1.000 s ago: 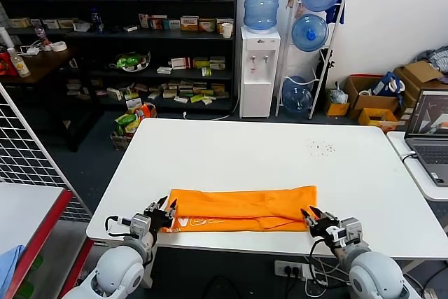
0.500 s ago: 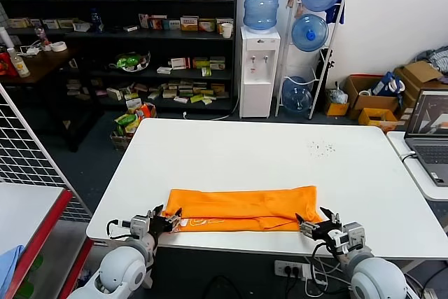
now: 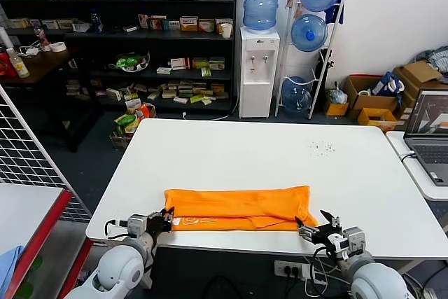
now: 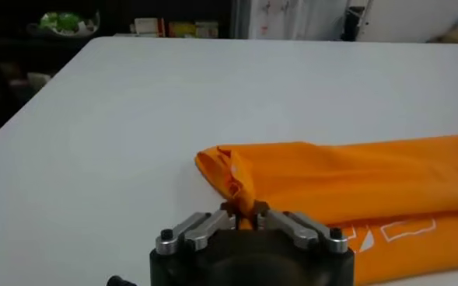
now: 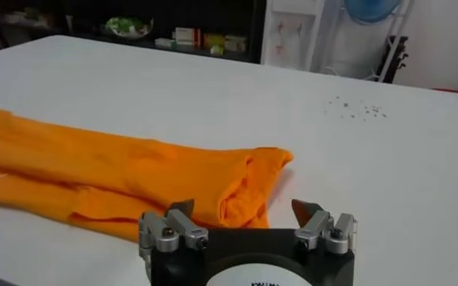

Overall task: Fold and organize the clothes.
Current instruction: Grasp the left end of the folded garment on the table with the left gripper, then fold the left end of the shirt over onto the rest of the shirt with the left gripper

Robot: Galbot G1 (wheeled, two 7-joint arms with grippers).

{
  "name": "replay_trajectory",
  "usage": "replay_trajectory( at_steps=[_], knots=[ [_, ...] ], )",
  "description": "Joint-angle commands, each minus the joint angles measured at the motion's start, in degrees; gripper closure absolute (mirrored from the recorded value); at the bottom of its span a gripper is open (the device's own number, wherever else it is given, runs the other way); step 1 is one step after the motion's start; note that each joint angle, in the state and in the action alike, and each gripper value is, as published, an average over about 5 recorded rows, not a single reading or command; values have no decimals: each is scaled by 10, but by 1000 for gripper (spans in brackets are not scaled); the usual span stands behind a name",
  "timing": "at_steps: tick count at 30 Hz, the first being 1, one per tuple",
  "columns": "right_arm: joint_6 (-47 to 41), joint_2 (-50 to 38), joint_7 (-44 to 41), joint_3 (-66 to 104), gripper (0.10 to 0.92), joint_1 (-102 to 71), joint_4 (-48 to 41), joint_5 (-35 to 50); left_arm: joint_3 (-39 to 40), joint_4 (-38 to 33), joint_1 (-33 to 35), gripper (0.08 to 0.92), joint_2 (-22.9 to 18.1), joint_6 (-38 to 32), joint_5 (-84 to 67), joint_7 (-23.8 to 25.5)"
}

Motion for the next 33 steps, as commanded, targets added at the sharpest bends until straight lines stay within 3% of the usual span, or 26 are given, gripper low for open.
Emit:
replay_trajectory(
  at_steps=[1,4,14,19,25,33],
  knots=[
    [17,7,4,1,203,-4,3,-13,-29,2,-6,830,29,-5,-18,-9],
    [25,11,7,2,203,-4,3,-20,-53,8,-8,866,61,-8,-22,-14],
    [50,25,21,3,203,-5,-1,-43,-131,35,-12,866,173,-33,-5,-13],
    [83,35,23,2,203,-3,-8,-53,-128,-33,-6,866,194,-29,-2,-10],
    [116,52,30,2,203,7,-24,-69,-67,-116,13,866,144,3,-45,-33],
    [134,76,31,9,203,16,-52,-104,37,-130,-10,866,32,11,-58,-52]
  ],
)
